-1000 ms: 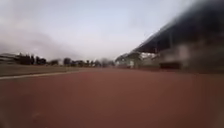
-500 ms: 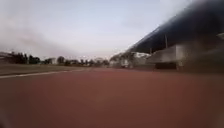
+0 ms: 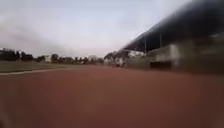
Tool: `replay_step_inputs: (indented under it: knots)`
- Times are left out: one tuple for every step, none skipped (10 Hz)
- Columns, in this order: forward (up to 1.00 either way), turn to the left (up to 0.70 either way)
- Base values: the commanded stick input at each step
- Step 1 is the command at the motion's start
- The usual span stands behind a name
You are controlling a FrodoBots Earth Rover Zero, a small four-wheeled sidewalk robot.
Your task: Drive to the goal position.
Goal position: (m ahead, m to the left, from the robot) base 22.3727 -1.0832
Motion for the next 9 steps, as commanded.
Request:
replay_step_inputs:
  knots:
    - [0.7,0.0]
    - [0.7,0.0]
    - [0.7,0.0]
    - [0.7,0.0]
    - [0.7,0.0]
    - [0.7,0.0]
    - [0.7,0.0]
    - [0.7,0.0]
    - [0.7,0.0]
